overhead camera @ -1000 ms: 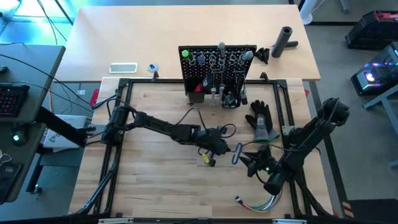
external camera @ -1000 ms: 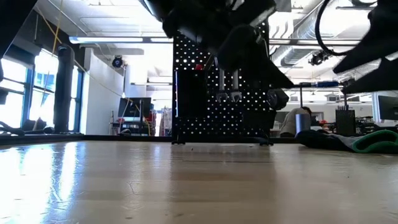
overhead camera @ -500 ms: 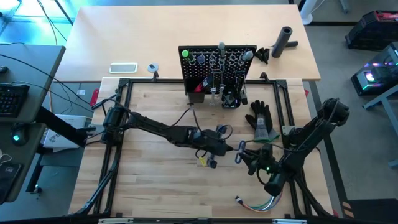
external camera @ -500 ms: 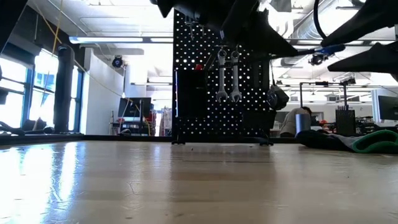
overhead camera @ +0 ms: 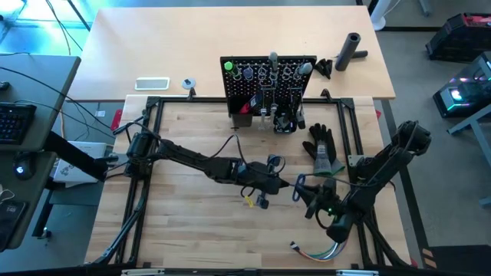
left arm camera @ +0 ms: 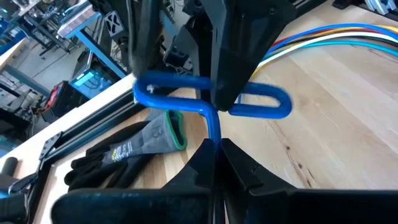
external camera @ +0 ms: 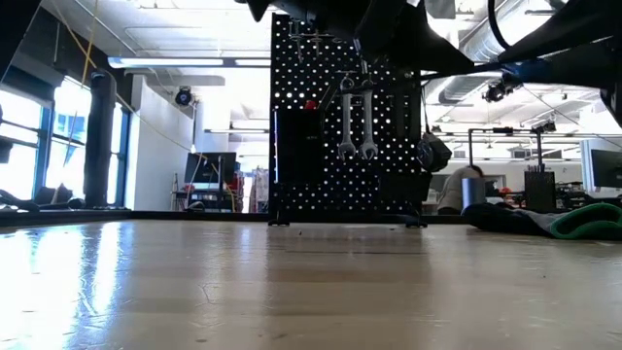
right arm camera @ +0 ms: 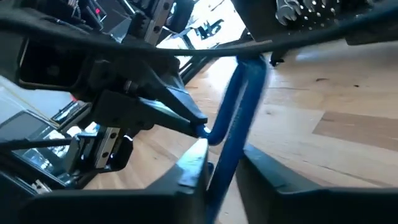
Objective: Hang tools onto peg board
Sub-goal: Put the blue pick tool on the left black bin on the peg board
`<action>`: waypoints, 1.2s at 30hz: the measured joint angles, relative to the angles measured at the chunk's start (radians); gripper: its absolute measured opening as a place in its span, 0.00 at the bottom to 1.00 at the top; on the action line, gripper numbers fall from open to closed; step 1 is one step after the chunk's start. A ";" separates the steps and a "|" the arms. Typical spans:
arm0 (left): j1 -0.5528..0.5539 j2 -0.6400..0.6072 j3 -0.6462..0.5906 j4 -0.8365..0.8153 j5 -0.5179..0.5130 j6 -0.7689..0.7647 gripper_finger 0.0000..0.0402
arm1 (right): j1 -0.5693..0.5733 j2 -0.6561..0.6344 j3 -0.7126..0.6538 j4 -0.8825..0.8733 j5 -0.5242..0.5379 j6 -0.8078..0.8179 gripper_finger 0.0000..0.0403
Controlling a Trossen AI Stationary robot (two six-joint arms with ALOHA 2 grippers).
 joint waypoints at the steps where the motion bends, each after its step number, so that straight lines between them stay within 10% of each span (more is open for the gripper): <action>1: 0.000 0.000 0.000 0.002 -0.001 0.003 0.00 | 0.000 0.000 0.000 0.011 0.000 -0.025 0.14; 24: 0.001 -0.003 0.002 -0.130 -0.169 0.003 0.01 | -0.049 -0.116 -0.001 0.160 -0.079 -0.506 0.04; 36: 0.000 -0.071 -0.001 -0.261 -0.135 -0.082 0.29 | -0.171 -0.207 0.000 0.143 -0.407 -0.745 0.04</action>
